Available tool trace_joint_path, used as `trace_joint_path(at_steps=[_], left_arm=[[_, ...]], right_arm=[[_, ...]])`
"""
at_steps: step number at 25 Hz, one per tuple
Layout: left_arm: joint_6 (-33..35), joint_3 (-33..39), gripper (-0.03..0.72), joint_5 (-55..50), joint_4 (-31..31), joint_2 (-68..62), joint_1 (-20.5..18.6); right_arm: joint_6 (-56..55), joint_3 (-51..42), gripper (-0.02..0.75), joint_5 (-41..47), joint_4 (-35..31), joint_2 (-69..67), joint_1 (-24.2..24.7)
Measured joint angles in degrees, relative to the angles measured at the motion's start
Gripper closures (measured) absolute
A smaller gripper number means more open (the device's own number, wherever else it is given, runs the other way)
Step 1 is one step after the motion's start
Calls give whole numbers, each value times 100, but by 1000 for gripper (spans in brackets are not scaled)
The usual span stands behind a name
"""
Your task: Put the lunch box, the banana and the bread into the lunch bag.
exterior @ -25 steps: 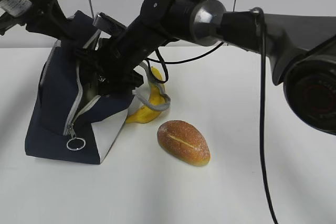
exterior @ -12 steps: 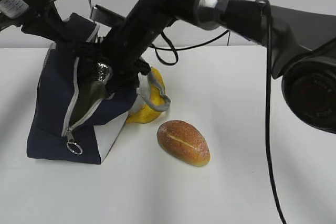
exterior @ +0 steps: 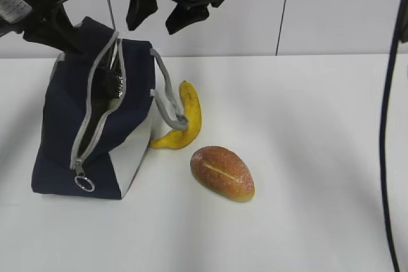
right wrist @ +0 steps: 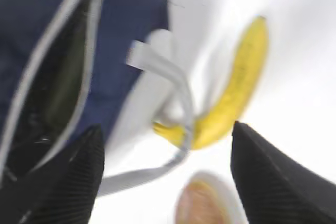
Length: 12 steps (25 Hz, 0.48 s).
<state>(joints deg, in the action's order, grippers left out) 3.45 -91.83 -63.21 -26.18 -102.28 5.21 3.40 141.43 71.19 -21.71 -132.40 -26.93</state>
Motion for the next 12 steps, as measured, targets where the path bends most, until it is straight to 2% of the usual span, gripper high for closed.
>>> trace_joint_path(at_steps=[7,12], left_arm=[[0,0,690,-19,-5,-29,-118],[0,0,690,-19,74,-35,-118]], right_arm=[[-96,-1009,185,34,703,730,312],[-249,-1545,187,34,1179,734,442]])
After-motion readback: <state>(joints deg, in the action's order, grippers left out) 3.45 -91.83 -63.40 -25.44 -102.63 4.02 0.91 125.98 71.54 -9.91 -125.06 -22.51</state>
